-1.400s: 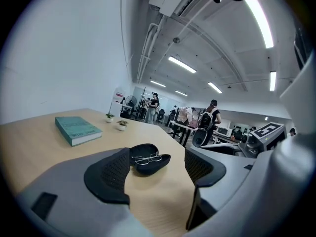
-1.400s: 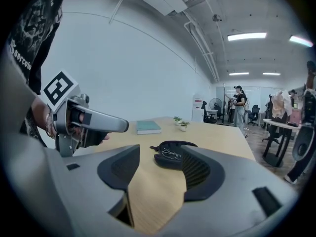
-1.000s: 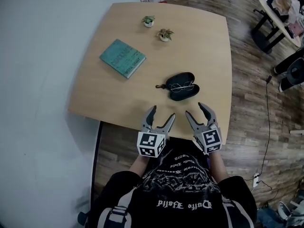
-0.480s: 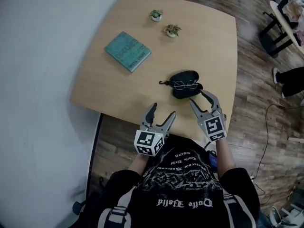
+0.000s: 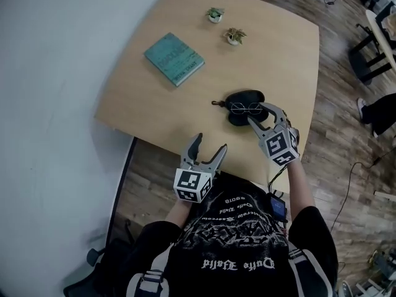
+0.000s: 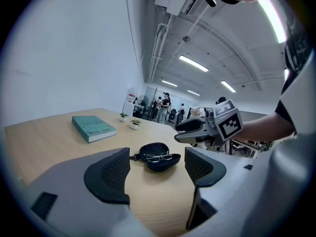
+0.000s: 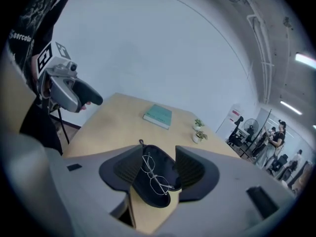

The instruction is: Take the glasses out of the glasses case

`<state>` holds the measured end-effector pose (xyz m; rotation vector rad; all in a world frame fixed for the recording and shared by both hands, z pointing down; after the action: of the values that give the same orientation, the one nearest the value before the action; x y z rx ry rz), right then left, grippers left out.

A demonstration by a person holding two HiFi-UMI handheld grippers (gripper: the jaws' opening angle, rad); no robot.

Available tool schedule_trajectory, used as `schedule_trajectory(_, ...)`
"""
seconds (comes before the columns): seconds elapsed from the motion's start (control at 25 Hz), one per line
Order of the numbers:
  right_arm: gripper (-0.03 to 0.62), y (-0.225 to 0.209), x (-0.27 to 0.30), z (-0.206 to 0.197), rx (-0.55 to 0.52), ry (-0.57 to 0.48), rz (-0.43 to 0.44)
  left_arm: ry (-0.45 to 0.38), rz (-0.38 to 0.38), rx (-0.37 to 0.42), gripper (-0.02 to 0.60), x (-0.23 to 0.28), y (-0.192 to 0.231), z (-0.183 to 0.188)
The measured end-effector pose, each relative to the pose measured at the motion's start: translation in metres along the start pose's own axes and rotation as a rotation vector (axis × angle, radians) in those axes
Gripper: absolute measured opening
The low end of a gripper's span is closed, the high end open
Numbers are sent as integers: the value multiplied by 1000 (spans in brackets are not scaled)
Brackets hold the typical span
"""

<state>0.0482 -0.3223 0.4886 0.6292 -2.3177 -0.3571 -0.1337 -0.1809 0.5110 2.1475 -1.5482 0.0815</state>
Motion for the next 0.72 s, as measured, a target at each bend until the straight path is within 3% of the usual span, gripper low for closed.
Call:
schedule_trajectory(0.2,218,-3,25,-12,-60,72,135,19,40,7,356,-6,-2,-3)
schedule_trajectory(0.44,218,0,52,-25,-236,153,246,40,98,1,356,-13,0,-8)
schedule_trajectory(0.72,218,0,83,-49,-284,221,339,95,140,-10,356,-21,3,-21)
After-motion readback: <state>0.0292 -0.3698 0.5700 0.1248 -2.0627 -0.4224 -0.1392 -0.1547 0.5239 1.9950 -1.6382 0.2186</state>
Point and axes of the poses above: the fingertips, and each gripper's own axes: x forward along the fingers, y to its left, z out of its top, the point moved 8 cm from there along -x, backward along the fingers, and after that the axes turned 5 degrees about -x, right-handed, at the moved point
